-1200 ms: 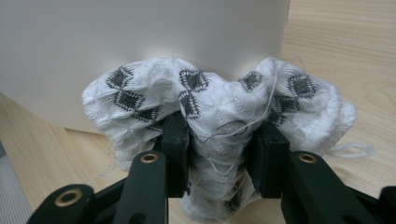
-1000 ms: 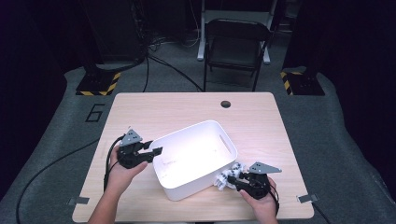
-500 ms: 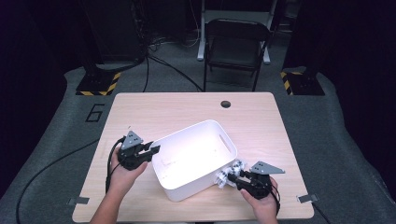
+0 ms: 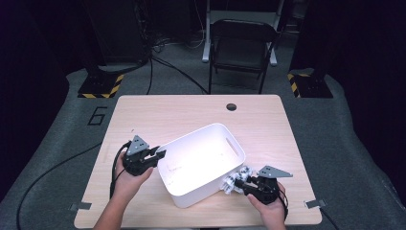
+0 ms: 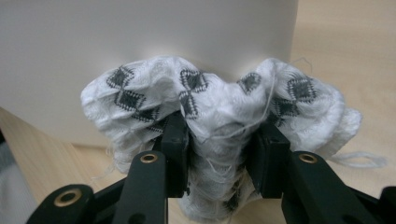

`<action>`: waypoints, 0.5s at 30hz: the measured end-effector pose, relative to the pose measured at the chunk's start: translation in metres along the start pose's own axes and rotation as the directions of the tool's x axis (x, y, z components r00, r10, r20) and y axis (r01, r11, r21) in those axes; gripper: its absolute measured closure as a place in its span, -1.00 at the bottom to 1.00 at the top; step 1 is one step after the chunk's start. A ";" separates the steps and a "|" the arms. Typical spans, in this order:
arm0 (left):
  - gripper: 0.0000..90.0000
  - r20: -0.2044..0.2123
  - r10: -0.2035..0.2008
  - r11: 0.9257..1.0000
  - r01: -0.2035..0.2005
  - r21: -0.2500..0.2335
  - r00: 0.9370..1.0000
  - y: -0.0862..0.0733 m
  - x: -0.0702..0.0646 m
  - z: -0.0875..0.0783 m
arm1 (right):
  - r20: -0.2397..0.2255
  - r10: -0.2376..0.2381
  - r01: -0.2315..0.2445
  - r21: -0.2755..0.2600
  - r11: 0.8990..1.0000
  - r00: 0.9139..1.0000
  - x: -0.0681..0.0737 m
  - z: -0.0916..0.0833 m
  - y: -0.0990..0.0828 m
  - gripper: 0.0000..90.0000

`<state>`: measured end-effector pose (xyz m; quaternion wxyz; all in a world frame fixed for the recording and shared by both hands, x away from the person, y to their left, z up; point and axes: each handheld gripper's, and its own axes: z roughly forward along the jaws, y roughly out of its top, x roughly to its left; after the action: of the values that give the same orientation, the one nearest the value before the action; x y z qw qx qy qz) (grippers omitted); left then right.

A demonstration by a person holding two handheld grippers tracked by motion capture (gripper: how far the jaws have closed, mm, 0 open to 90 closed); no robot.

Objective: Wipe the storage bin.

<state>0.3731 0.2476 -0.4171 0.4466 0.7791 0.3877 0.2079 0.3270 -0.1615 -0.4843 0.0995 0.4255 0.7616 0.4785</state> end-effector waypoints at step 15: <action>0.57 0.007 -0.003 1.000 0.003 0.002 1.000 -0.002 -0.002 0.000 | 0.016 -0.072 0.074 -0.178 0.981 0.997 0.021 -0.025 0.019 0.39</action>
<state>0.3711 0.2466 -0.4183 0.4476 0.7797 0.3874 0.2041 0.3107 -0.1582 -0.4504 0.1583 0.3891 0.7303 0.5386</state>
